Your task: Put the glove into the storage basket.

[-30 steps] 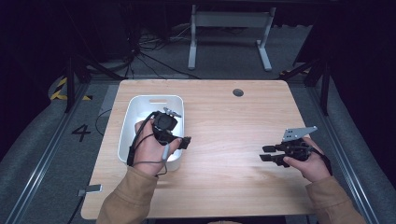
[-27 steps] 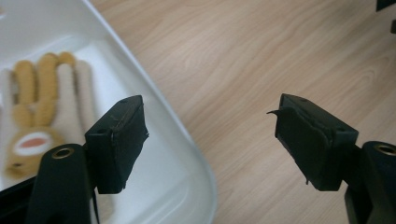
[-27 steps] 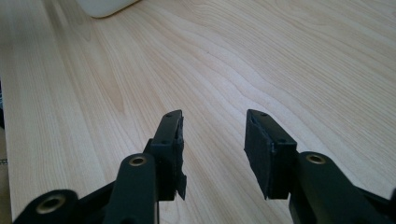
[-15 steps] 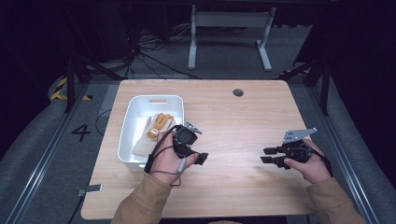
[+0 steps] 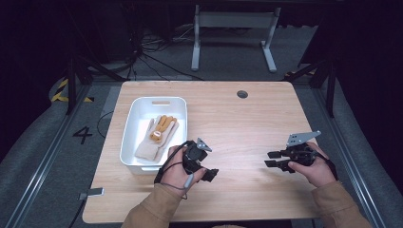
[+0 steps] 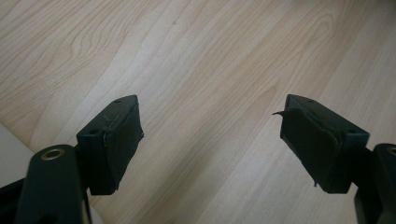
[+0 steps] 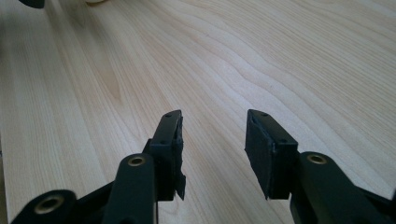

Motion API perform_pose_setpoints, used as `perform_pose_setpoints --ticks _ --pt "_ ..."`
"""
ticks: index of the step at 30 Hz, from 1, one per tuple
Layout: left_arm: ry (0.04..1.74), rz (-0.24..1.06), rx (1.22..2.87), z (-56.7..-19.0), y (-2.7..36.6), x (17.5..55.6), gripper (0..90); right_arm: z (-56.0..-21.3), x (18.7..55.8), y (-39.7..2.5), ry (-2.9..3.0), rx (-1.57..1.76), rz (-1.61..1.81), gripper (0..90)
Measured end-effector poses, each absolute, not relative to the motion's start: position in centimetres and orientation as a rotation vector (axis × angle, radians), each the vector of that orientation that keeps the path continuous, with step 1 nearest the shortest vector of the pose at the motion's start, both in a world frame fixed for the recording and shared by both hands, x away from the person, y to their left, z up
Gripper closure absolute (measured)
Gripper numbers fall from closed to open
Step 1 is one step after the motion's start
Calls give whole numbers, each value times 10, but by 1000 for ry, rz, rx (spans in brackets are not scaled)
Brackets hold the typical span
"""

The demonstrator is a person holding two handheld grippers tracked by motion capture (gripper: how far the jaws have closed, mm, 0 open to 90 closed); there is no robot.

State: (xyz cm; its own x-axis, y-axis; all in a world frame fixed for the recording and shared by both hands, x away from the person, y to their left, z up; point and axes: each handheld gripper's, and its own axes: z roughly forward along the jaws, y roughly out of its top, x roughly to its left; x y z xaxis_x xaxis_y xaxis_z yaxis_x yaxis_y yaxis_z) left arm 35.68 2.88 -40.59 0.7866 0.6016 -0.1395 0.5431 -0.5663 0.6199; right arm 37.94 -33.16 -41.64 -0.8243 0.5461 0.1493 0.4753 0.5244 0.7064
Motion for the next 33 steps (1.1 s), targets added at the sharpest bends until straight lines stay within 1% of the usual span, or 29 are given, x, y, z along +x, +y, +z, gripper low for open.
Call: perform_pose_setpoints --ticks 3,7,10,14,23,33 --pt "810 188 2305 -412 26 354 214 -419 380 -331 2668 901 1181 571" --pt "786 145 2282 -417 22 351 218 -423 381 -331 2675 904 1176 569" --pt "750 160 2309 -425 15 347 217 -426 381 -331 2681 911 1164 567" --pt "736 148 2345 -436 7 346 217 -429 381 -329 2690 911 1154 560" --pt "718 132 2318 -459 -1 346 225 -435 382 -328 2682 912 1148 548" --pt "714 111 2326 -462 -2 346 222 -441 384 -328 2640 907 1146 508"
